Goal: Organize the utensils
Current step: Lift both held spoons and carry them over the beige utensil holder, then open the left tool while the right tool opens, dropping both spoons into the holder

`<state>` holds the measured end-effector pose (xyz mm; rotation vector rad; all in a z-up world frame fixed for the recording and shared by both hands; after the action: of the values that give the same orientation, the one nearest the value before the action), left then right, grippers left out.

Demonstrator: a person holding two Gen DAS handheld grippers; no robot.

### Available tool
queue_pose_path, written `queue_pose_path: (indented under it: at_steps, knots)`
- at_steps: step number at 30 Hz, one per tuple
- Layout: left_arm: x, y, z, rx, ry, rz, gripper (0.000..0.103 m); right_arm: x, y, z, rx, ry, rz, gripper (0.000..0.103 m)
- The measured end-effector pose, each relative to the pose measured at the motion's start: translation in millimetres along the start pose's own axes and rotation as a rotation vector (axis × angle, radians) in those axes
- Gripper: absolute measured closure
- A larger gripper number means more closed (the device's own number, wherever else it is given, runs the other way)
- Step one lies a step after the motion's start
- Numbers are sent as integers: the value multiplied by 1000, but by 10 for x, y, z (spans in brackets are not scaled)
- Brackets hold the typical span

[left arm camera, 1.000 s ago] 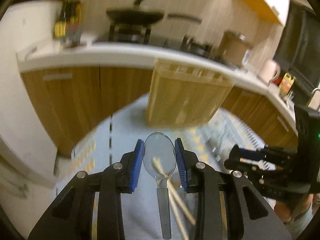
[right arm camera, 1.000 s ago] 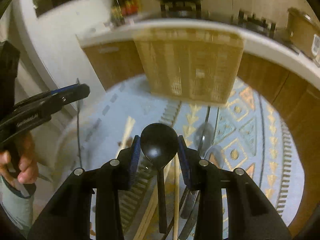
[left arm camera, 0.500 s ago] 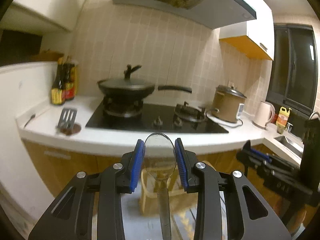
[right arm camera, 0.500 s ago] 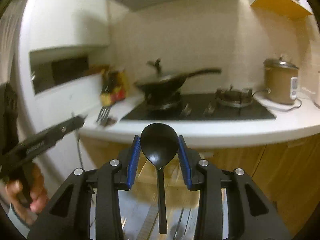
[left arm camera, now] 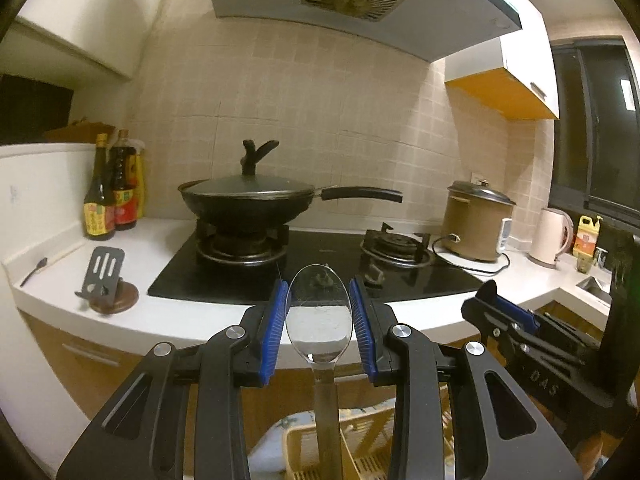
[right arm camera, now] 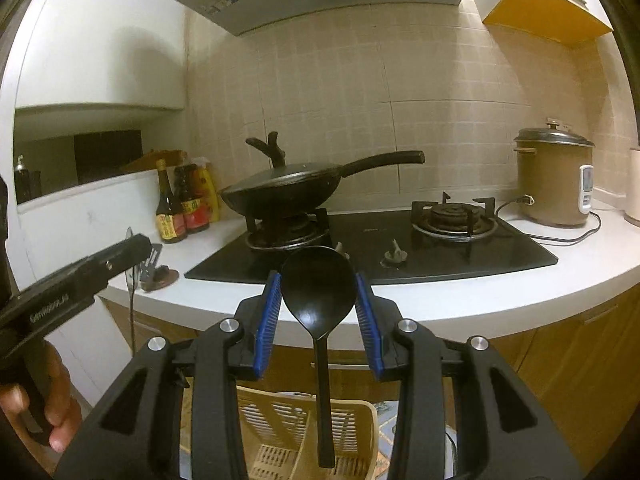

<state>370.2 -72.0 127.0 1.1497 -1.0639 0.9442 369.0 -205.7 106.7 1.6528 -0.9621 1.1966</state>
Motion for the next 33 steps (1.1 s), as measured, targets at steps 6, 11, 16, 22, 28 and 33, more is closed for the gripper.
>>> queue_pose_path:
  at_steps: [6, 11, 16, 22, 28, 33]
  knots:
    - [-25, -103, -23, -25, 42, 6, 73, -160, -105, 48, -21, 32, -22, 69]
    - [129, -46, -26, -46, 51, 49, 73, -162, -113, 95, -21, 23, -5, 69]
    - [33, -196, -55, -10, 38, 53, 73, -242, -165, 96, -26, 37, -15, 69]
    - [-216, -231, -93, 11, 38, 29, 73, -339, -160, 114, -14, 28, -25, 69]
    - [-326, -89, -37, -36, 24, -13, 72, -402, -22, 94, 30, -11, -54, 61]
    - [-356, 158, -50, -49, 21, -32, 66, -441, 191, 132, 40, -51, -80, 44]
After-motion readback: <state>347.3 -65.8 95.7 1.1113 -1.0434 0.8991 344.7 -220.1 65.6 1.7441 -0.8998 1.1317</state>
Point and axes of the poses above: each gripper's, at about its wrist camera, not at the fingertips, and y roughly against the way its jaws point, z to its right, x to its top, the point moved 10 cm from there along -y, roughly the way its jaws point, and after that the axes turned 7 degrees about x, right-handed, at the moved point
